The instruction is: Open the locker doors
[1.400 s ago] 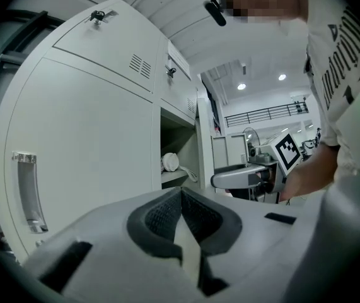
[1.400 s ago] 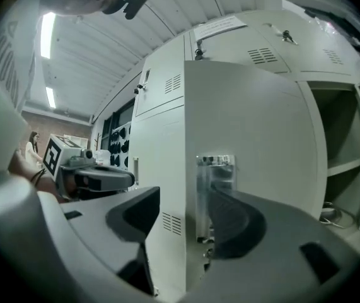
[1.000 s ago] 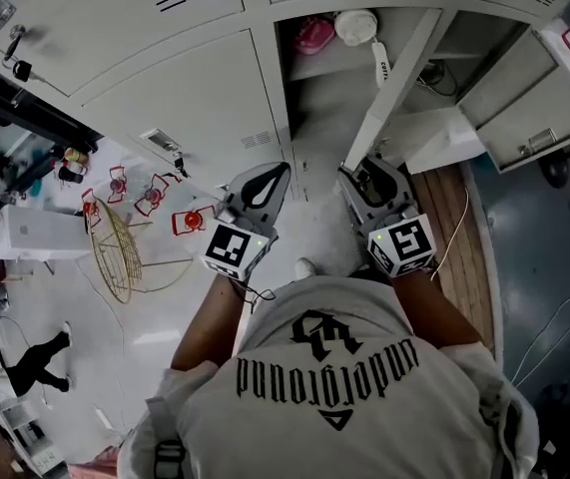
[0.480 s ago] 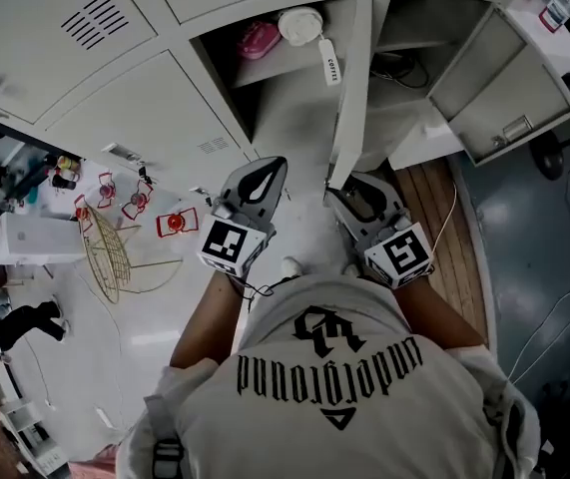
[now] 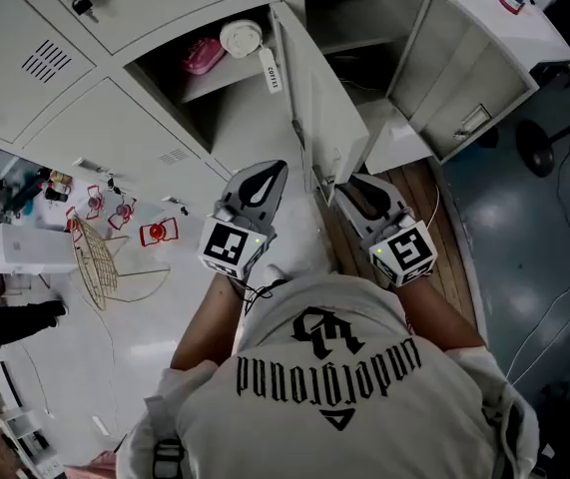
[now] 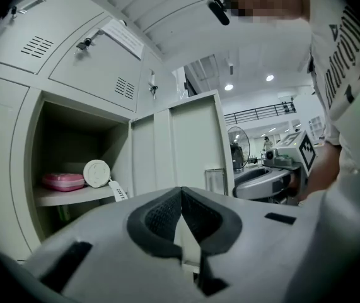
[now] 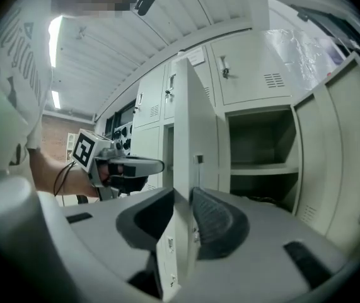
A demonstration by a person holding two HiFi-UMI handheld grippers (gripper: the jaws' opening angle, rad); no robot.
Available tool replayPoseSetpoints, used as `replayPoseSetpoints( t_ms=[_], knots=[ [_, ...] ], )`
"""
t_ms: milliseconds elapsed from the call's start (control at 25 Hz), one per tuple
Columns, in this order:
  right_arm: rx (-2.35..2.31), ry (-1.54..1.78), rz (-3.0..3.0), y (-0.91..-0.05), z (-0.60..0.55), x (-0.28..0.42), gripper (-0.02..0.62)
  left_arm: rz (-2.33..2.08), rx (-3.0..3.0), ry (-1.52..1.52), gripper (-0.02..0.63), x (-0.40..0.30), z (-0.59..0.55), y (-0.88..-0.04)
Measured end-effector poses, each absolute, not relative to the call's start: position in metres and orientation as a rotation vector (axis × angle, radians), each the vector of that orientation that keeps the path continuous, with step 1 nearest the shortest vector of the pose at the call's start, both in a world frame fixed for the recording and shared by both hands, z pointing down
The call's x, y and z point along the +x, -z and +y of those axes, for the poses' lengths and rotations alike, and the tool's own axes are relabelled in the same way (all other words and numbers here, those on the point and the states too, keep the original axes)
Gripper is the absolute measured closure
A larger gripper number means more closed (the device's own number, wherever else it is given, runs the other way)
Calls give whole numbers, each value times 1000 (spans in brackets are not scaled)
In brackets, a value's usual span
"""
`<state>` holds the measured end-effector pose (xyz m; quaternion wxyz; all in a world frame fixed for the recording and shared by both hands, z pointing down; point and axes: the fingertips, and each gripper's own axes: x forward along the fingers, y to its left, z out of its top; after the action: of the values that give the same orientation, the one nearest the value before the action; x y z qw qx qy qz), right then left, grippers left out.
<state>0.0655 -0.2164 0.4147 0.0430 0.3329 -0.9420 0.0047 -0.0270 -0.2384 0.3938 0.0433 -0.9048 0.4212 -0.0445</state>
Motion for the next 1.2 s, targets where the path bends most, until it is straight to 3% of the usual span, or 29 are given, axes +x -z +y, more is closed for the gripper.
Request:
replayPoseSetpoints(
  t_ms=[560, 1200],
  knots=[
    [994, -51, -2866, -419, -267, 145, 505, 1328, -2708, 171, 598, 34, -235, -396],
    [938, -15, -2881, -418, -266, 144, 497, 1421, -2660, 166, 598, 28, -228, -393]
  ],
)
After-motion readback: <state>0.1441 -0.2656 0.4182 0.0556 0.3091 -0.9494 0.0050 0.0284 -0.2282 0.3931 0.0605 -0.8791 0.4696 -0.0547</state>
